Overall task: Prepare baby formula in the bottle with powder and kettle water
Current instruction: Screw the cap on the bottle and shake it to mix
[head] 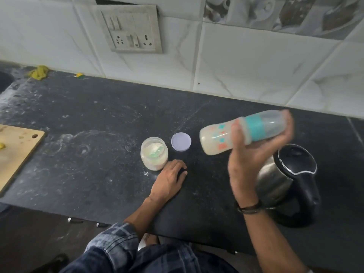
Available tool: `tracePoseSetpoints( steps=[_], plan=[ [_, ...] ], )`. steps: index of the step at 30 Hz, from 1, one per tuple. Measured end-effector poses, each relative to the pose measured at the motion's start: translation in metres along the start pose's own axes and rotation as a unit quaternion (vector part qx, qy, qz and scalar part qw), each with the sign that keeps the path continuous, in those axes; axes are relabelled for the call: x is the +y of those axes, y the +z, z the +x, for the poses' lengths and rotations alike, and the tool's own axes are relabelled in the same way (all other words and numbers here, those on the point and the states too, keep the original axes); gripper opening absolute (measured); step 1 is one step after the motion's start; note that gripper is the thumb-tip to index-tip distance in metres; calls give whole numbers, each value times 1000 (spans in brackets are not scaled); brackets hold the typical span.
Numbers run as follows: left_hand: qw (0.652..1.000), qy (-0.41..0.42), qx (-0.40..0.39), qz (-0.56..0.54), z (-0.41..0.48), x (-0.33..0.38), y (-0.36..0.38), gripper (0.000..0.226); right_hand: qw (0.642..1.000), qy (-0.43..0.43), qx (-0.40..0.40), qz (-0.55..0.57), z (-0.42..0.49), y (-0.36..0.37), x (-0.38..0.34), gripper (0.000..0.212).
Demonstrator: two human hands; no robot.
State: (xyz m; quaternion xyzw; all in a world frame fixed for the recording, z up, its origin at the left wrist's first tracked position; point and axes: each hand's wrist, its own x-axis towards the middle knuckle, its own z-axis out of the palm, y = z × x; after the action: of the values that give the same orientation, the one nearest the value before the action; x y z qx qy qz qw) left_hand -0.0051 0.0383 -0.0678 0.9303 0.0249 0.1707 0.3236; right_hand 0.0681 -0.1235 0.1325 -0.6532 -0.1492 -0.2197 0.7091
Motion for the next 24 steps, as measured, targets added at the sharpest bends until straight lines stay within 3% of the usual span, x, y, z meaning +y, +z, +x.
tracePoseSetpoints(
  steps=[3, 5, 8, 9, 12, 13, 18, 22, 24],
  plan=[
    [1000, 5, -12, 2, 1, -1, -1, 18, 975, 68, -193, -89, -14, -5, 18, 82],
    [1000, 4, -16, 0, 0, -1, -1, 17, 984, 67, -154, -57, -13, -10, 14, 81],
    [1000, -2, -8, 3, 1, 0, 0, 11, 998, 47, 6, 42, -4, -7, -2, 80],
    [1000, -3, -9, 2, 0, 0, 0, 11, 998, 46, 15, 36, -3, -6, 0, 80],
    [1000, 2, -14, 0, 0, -1, -1, 13, 981, 75, -162, -71, -5, -9, 7, 82],
    [1000, 2, -15, 0, 0, 0, -2, 12, 977, 80, -181, -75, -5, -14, 7, 81],
    [1000, -6, -10, 0, 0, 2, -1, 11, 994, 54, 44, 82, 6, -18, -5, 78],
    [1000, -5, -18, 1, -1, 0, -1, 12, 992, 98, -74, 28, 0, -16, -1, 76],
    [1000, -7, -17, 0, -1, 0, -1, 12, 995, 80, -5, 56, 4, -20, -6, 73]
  ],
)
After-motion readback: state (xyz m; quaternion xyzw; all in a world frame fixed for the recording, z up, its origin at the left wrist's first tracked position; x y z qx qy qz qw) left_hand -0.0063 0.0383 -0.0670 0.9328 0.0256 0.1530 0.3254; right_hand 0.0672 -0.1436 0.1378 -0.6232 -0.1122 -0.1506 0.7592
